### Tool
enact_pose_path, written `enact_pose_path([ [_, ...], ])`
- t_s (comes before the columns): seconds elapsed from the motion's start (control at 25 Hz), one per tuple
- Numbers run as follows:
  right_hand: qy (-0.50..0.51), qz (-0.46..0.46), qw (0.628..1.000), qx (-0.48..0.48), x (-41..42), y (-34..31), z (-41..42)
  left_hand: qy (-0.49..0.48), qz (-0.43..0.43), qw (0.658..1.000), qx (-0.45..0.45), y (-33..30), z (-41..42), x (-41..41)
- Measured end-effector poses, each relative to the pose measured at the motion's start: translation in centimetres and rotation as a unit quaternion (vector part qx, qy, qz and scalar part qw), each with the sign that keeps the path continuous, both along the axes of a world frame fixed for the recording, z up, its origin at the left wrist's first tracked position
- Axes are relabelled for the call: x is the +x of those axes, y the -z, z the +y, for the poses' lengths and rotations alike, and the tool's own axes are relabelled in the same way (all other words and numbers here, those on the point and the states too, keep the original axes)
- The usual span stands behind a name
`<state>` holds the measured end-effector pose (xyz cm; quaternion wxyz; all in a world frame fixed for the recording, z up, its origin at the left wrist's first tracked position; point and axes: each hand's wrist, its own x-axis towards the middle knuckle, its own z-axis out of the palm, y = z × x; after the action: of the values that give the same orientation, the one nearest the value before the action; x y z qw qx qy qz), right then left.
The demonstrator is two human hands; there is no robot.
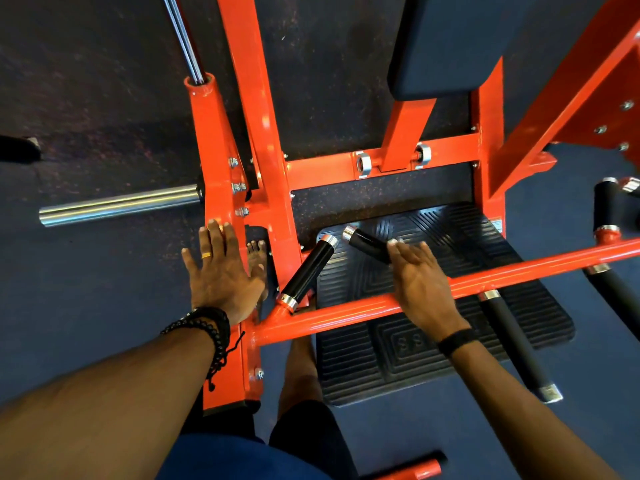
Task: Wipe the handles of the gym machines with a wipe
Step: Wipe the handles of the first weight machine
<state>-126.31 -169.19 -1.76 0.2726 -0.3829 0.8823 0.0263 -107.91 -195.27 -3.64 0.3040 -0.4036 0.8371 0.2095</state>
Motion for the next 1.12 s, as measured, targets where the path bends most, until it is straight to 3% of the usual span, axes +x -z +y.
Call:
enact_pose_path([
  [0.2,0.085,-0.058,0.993,-0.052,-2.8,-0.4,1.4,-0.002,0.001,1.0,0.004,0.0,0.0,0.1],
  [0.48,-0.027,-0.106,0.991,-0.081,-3.5,5.5,-7.0,0.0,-0.003,1.0,0.007,-0.1,-0.1,0.1],
  [0.8,-0.1,-0.147,0.978,-0.106,-5.4,-1.6,2.2,0.002,0.0,1.0,-0.002,0.5,0.0,0.3],
  [0.96,-0.196,-0.105,0.972,-0.068,-3.6,3.0,-4.7,0.0,0.001,1.0,0.002,0.5,0.0,0.3],
  [1.12,-0.208,-0.092,0.973,-0.049,-2.3,4.2,-7.8,0.004,0.0,1.0,-0.002,0.6,0.0,0.3],
])
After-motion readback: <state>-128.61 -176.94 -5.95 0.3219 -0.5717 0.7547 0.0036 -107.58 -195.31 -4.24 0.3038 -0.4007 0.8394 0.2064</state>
